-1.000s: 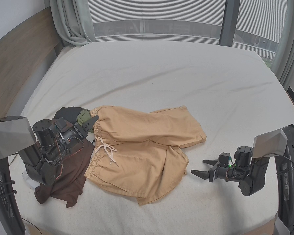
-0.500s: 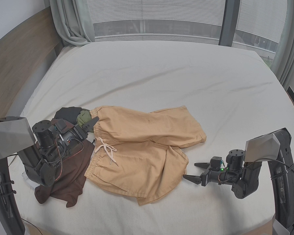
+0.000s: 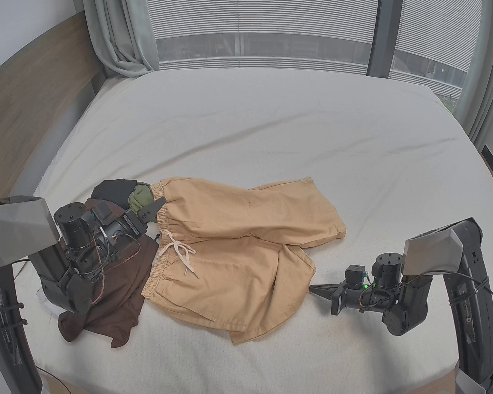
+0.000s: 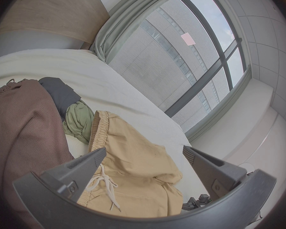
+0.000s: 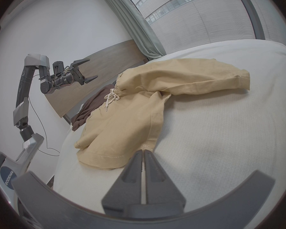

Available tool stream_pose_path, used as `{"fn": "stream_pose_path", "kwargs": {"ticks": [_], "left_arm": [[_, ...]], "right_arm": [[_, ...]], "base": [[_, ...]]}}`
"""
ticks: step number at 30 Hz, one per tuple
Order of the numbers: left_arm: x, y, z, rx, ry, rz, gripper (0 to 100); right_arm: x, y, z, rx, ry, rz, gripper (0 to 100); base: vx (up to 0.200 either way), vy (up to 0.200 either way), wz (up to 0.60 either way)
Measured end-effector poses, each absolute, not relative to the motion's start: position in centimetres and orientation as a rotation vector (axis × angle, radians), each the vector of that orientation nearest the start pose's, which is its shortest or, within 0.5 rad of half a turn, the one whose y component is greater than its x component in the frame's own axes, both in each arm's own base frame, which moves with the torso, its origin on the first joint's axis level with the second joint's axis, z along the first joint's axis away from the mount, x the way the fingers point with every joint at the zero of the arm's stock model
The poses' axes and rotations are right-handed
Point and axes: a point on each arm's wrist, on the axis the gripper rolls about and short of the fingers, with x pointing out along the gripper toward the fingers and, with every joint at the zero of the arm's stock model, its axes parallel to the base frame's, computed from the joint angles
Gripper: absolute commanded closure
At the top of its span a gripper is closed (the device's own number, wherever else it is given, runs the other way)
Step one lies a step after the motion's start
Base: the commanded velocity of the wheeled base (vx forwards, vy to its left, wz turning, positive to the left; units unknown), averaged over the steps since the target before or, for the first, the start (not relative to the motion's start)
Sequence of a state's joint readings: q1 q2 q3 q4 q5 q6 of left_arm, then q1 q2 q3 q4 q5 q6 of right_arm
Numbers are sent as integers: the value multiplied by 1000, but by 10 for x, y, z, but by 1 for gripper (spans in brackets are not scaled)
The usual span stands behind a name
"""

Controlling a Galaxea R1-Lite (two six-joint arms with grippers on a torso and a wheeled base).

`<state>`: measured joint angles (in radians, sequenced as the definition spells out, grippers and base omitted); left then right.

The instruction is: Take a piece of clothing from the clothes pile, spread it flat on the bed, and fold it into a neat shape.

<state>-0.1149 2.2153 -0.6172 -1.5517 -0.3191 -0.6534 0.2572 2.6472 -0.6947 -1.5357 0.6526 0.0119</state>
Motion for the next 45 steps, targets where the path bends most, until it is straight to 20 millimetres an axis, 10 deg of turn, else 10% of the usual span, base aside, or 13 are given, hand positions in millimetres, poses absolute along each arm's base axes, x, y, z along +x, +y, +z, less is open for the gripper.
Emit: {"fn": "stream_pose_path", "kwargs": {"ticks": [13, 14, 41, 42, 45], "left_arm": [[349, -47, 58, -647, 187, -401, 0], [349, -47, 58, -647, 187, -401, 0], [348, -47, 57, -648, 193, -398, 0], [348, -47, 57, -648, 193, -398, 0], [348, -47, 57, -648, 194, -398, 0]], "right_arm": [[343, 102, -88, 99, 433, 886, 100], [343, 102, -88, 99, 434, 886, 0], [345, 119, -92, 90, 439, 926, 0], [345, 120, -92, 90, 439, 927, 100], [345, 121, -92, 90, 441, 926, 100]], "base": [[0, 0, 0], [0, 0, 0], [0, 0, 0], [0, 0, 0], [0, 0, 0]]}}
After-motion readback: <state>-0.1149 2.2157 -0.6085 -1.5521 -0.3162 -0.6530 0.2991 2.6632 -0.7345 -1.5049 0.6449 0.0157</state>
